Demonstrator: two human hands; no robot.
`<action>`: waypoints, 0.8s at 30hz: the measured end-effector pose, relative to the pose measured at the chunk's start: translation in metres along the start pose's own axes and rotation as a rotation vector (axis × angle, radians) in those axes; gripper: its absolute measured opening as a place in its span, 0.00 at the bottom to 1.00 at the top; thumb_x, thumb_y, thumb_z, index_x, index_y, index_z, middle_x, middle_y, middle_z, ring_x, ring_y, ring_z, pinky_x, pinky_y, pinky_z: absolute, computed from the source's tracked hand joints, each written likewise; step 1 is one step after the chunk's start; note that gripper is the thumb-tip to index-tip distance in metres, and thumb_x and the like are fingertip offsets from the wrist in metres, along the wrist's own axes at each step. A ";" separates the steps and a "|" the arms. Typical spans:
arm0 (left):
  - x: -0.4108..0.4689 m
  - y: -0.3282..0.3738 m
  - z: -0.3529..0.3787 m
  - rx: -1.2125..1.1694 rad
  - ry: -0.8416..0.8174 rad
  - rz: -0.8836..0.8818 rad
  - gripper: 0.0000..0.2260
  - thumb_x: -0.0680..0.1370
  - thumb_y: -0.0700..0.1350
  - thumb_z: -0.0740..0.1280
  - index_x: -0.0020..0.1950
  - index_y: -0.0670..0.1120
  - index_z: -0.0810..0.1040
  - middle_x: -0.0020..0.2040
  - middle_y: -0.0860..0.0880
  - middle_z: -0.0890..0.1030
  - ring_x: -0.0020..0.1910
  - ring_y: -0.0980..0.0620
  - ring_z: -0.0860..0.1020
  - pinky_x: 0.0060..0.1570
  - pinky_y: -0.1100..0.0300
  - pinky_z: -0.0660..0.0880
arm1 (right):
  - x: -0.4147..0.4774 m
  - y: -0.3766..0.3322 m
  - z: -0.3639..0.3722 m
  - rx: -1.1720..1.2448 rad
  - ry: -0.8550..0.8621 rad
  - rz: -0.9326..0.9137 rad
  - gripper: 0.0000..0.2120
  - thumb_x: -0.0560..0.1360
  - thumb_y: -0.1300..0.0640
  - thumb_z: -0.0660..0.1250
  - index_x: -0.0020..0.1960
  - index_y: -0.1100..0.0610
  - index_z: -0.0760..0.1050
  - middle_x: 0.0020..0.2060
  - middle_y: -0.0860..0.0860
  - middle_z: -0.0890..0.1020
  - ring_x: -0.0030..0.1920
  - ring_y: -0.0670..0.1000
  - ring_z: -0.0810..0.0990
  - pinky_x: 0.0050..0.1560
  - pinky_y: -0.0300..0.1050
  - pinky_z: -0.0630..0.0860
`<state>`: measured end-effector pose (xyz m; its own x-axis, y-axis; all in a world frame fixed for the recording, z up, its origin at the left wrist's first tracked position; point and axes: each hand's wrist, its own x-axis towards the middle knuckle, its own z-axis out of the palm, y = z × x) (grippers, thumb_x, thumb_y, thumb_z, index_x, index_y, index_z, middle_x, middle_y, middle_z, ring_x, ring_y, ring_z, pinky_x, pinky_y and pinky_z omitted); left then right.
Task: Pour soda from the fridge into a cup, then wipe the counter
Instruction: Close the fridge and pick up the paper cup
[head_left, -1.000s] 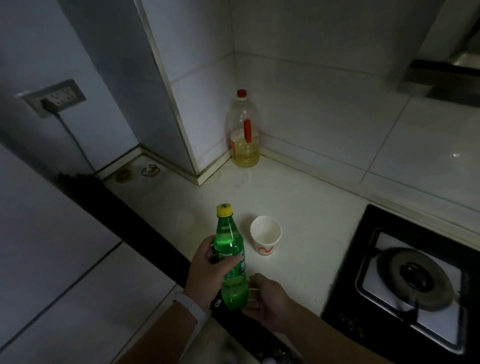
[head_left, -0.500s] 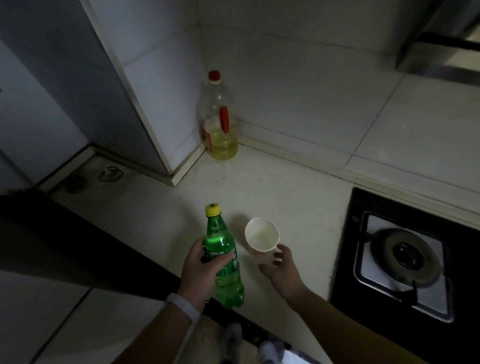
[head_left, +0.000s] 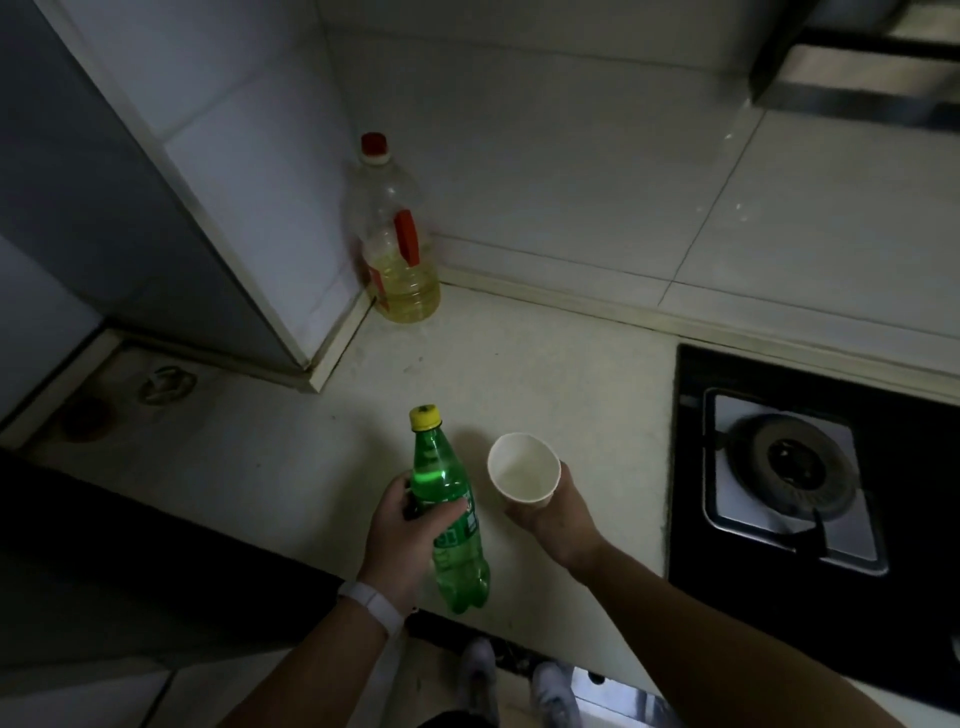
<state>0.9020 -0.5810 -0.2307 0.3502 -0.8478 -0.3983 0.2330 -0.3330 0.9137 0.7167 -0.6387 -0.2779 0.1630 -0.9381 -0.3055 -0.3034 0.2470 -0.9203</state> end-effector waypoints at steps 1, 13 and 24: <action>0.002 0.002 0.002 0.000 -0.016 0.000 0.14 0.67 0.34 0.77 0.51 0.43 0.80 0.46 0.44 0.85 0.44 0.48 0.83 0.41 0.55 0.78 | -0.004 -0.003 -0.003 -0.008 0.017 -0.011 0.29 0.68 0.63 0.78 0.59 0.46 0.66 0.54 0.43 0.76 0.53 0.42 0.77 0.45 0.26 0.72; 0.007 0.009 0.075 0.073 -0.331 -0.004 0.25 0.59 0.47 0.78 0.55 0.44 0.80 0.50 0.42 0.84 0.50 0.41 0.82 0.46 0.49 0.79 | -0.072 0.004 -0.089 0.138 0.334 0.026 0.33 0.65 0.59 0.80 0.65 0.48 0.70 0.57 0.49 0.80 0.57 0.48 0.80 0.52 0.45 0.81; -0.074 0.010 0.196 0.165 -0.742 0.056 0.20 0.64 0.42 0.76 0.55 0.44 0.79 0.47 0.45 0.85 0.46 0.46 0.84 0.42 0.53 0.79 | -0.171 0.030 -0.169 0.244 0.642 0.110 0.31 0.63 0.57 0.76 0.62 0.49 0.69 0.55 0.50 0.80 0.53 0.44 0.81 0.45 0.36 0.78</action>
<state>0.7009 -0.6028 -0.1764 -0.3574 -0.9010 -0.2460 0.0735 -0.2897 0.9543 0.5210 -0.5114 -0.2121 -0.4667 -0.8439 -0.2646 -0.0544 0.3260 -0.9438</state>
